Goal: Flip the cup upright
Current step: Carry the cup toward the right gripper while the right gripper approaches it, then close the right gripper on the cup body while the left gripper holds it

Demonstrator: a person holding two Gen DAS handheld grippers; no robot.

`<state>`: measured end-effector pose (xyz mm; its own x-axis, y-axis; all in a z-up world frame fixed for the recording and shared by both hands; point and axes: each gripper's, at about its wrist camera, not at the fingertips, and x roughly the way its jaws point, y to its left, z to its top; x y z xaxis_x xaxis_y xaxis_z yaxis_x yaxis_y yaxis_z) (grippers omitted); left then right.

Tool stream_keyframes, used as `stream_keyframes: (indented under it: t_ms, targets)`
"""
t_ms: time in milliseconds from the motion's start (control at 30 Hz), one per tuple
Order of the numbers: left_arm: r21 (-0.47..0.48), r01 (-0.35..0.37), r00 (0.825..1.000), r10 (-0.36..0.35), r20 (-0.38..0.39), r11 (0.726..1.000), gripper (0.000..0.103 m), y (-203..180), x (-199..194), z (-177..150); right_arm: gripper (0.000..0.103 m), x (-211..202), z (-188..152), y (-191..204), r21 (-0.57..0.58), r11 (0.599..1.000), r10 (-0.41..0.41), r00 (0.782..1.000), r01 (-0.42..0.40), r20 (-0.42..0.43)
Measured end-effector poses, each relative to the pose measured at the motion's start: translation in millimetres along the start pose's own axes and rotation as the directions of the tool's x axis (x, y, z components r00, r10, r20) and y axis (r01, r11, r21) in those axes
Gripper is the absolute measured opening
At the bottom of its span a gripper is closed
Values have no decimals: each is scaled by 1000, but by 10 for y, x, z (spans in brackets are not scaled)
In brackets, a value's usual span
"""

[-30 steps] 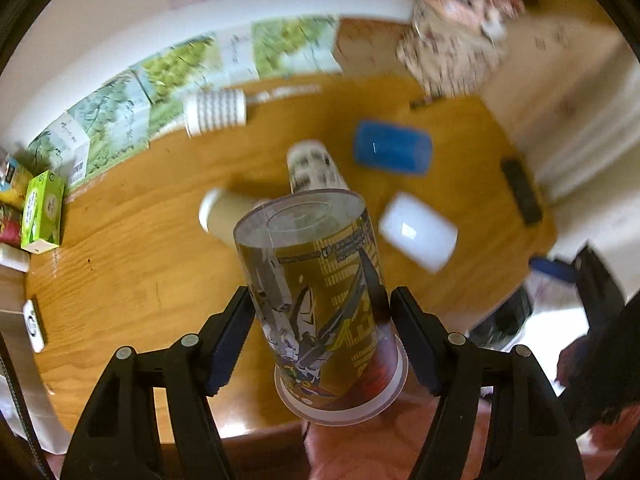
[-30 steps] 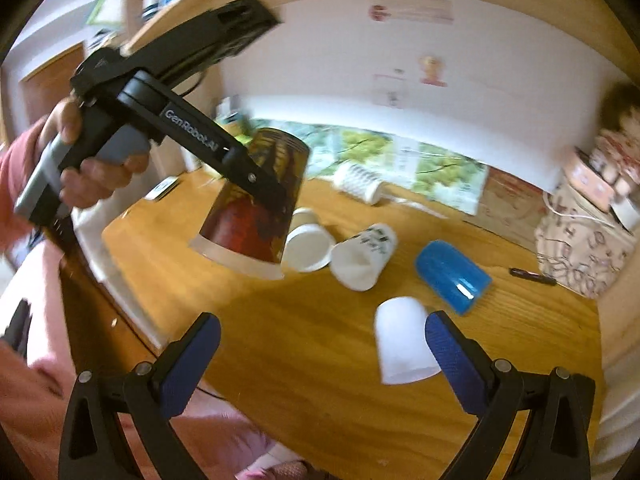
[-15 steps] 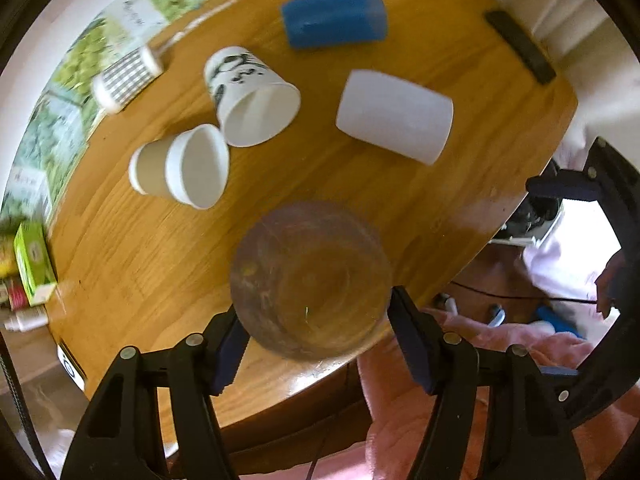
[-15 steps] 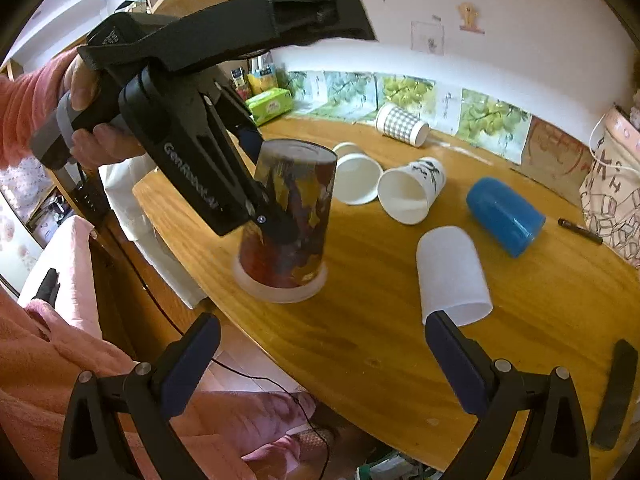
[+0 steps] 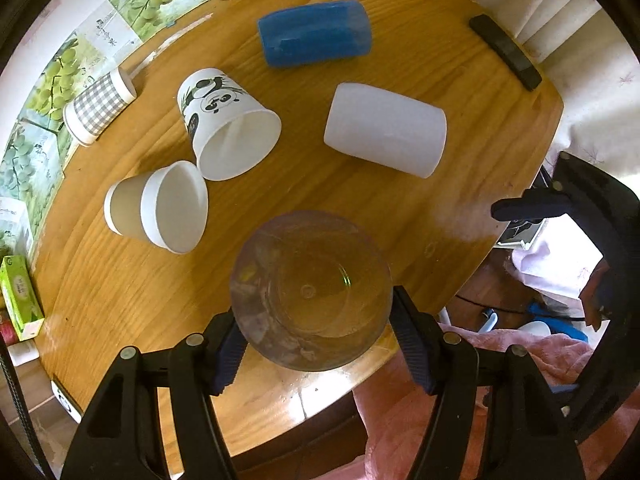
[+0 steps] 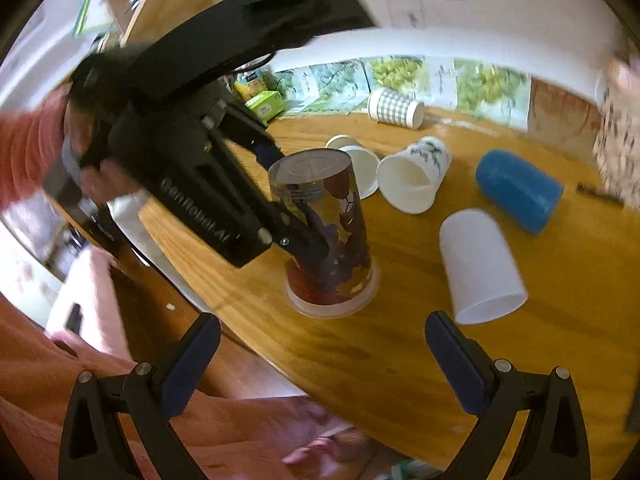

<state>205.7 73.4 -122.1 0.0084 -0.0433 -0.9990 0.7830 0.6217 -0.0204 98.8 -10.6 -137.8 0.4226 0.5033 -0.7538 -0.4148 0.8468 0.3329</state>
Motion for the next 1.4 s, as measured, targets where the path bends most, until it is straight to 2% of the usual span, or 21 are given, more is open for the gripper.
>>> stream_keyframes:
  t_ms: [233,600,767,833,967,1000,1033,1100,1133,1200,1233,1300,1400]
  targets:
    - [6,-7,999,6,32,1000,70,-58,49,-45,103,59,-39,-176,166,982,91,996,-89,0]
    - [-41,-38,998,40,56,998,73,-82,8,-173,103,114,-182,-312,268,959,103,994,-91,-31]
    - [-98,-19,990,33,134,995,73,-74,-139,-323,103,168,-267,-401,378,913,174,984,-154,-20]
    - [-125,-13,983,36,180,992,73,-59,-212,-392,103,209,-306,-452,452,874,208,978,-180,-13]
    - [-161,-51,963,91,253,986,73,-90,-316,-560,103,308,-383,-535,606,765,275,961,-220,1]
    - [-162,-56,959,98,265,985,73,-100,-334,-587,103,344,-411,-556,652,720,302,953,-237,13]
    - [-164,-60,952,106,286,985,73,-114,-362,-639,103,362,-430,-562,674,696,317,948,-247,20]
    - [-165,-56,942,107,319,985,73,-130,-402,-712,103,422,-466,-575,738,608,375,925,-294,59]
    - [-163,-54,935,107,338,985,73,-139,-429,-757,103,435,-485,-577,756,577,394,916,-309,74]
    - [-156,-59,925,113,364,986,73,-157,-480,-834,103,490,-516,-572,807,480,436,892,-345,122]
    - [-152,-63,919,117,377,986,73,-160,-502,-858,103,509,-521,-570,821,446,450,882,-357,138]
    - [-145,-69,909,122,398,987,73,-170,-540,-895,103,580,-555,-553,859,325,493,846,-396,203]
    - [-125,-66,894,115,434,990,73,-184,-623,-961,103,654,-599,-556,895,182,518,814,-406,264]
